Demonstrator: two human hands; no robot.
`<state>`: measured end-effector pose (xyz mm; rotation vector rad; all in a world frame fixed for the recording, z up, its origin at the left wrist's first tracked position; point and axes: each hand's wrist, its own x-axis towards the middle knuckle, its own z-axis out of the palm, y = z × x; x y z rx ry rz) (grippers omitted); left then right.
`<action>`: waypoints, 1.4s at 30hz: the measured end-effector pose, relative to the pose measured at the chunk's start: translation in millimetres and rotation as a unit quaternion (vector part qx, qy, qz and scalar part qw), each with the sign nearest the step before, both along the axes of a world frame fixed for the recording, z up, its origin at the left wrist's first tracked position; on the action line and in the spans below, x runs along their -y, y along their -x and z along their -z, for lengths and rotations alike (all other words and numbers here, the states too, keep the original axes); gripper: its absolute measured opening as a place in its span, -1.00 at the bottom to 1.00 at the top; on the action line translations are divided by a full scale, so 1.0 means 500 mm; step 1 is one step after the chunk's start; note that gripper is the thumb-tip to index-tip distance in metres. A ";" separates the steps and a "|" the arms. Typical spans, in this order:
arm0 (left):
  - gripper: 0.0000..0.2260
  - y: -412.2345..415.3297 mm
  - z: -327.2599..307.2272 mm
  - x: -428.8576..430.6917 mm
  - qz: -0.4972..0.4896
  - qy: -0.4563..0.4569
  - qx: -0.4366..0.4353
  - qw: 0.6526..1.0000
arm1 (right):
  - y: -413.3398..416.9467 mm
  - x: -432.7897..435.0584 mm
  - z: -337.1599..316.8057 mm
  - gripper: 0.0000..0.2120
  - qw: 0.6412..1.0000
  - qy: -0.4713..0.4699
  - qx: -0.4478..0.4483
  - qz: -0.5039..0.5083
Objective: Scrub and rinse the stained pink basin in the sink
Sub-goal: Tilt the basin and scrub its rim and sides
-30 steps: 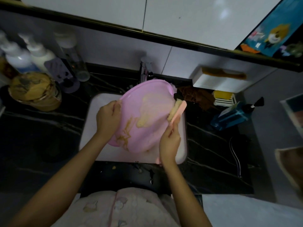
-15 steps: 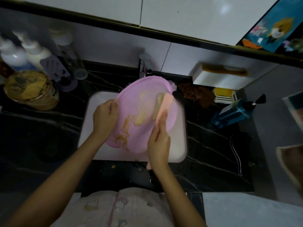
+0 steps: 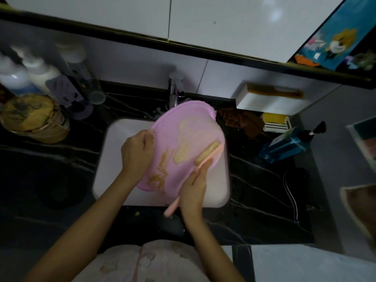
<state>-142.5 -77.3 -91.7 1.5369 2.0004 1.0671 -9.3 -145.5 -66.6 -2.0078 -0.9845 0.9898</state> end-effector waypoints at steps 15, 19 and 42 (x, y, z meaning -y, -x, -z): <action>-0.62 -0.009 0.009 0.008 0.030 -0.023 -0.007 0.999 | -0.082 -0.051 0.034 -0.47 0.999 0.047 0.008 0.011; -0.63 -0.001 0.012 0.012 0.018 -0.018 -0.002 1.000 | -0.041 -0.013 -0.019 -0.45 0.996 -0.008 -0.010 -0.088; -0.54 0.000 0.002 0.026 0.078 -0.061 -0.094 0.991 | -0.206 -0.088 -0.080 -0.58 0.971 0.041 0.107 -0.210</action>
